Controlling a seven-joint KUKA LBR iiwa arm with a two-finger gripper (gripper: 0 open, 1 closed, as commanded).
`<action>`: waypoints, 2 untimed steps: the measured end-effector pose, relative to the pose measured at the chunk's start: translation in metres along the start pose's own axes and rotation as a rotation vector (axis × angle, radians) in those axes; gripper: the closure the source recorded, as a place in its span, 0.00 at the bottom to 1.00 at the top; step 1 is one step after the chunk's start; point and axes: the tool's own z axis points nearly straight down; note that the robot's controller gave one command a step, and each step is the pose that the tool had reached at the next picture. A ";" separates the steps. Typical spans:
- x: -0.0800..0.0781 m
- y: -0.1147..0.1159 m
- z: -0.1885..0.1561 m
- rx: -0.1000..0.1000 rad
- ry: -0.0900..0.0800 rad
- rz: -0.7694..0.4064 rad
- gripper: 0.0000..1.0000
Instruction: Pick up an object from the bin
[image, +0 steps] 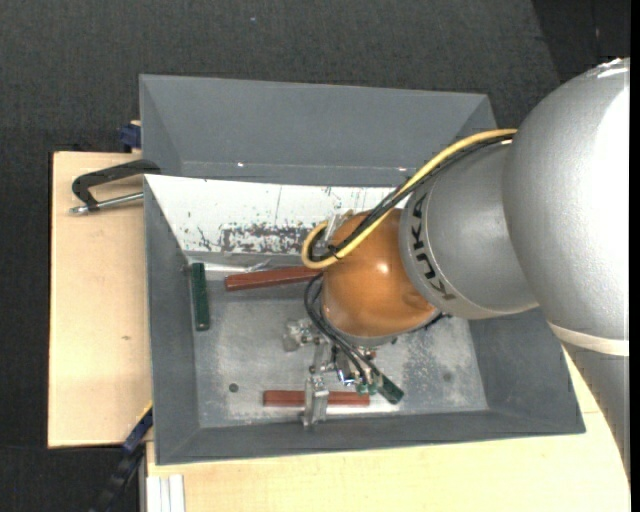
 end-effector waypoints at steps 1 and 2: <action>-0.001 0.003 -0.001 -0.001 -0.003 0.071 1.00; -0.001 0.003 -0.001 -0.001 -0.003 0.071 1.00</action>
Offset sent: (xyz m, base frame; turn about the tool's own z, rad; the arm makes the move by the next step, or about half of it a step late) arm 0.0000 0.0000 0.0000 0.0000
